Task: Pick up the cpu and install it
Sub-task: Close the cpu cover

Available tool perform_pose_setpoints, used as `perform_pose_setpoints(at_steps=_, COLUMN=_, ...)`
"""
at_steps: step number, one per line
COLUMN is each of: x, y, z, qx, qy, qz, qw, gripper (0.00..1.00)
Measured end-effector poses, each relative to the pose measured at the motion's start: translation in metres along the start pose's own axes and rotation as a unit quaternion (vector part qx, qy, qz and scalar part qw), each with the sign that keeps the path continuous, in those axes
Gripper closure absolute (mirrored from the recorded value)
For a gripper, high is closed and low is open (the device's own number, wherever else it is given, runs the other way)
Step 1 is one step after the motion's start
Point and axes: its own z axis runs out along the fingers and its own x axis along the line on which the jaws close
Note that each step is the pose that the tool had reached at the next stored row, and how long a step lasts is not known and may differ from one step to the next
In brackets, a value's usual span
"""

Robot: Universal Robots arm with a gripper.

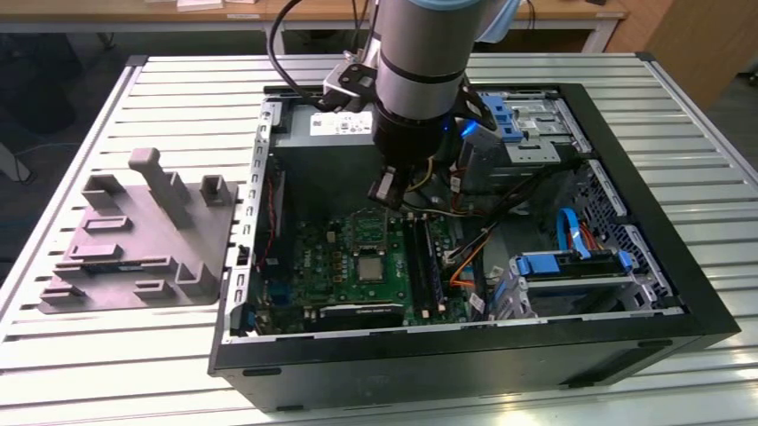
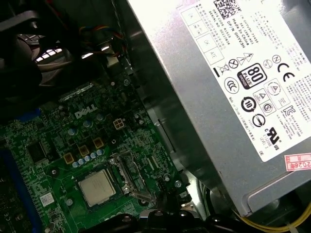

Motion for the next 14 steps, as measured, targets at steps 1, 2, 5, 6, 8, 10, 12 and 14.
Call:
perform_pose_setpoints(at_steps=1, x=0.0, y=0.0, z=-0.0001, qx=0.0, qy=0.0, qz=-0.001, qw=1.0, gripper=0.89)
perform_pose_setpoints(at_steps=2, x=0.0, y=0.0, z=-0.0002, qx=-0.0001, qy=0.0, qz=-0.001, qw=1.0, gripper=0.89)
perform_pose_setpoints(at_steps=5, x=0.0, y=0.0, z=-0.0004, qx=-0.0001, qy=0.0002, qz=-0.003, qw=1.0, gripper=0.89)
perform_pose_setpoints(at_steps=6, x=0.0, y=0.0, z=-0.0004, qx=-0.0002, qy=0.0004, qz=-0.004, qw=1.0, gripper=0.89)
perform_pose_setpoints(at_steps=8, x=0.0002, y=0.0, z=-0.0005, qx=-0.0001, qy=0.0011, qz=-0.007, qw=1.0, gripper=0.89)
perform_pose_setpoints(at_steps=10, x=0.0003, y=0.0001, z=-0.0004, qx=0.0012, qy=0.0039, qz=-0.011, qw=0.9999, gripper=0.89)
perform_pose_setpoints(at_steps=12, x=0.0005, y=0.0002, z=-0.0004, qx=0.0038, qy=0.0093, qz=-0.014, qw=0.9999, gripper=0.89)
perform_pose_setpoints(at_steps=14, x=0.0006, y=0.0004, z=-0.0004, qx=0.0066, qy=0.0152, qz=-0.017, qw=0.9997, gripper=0.89)
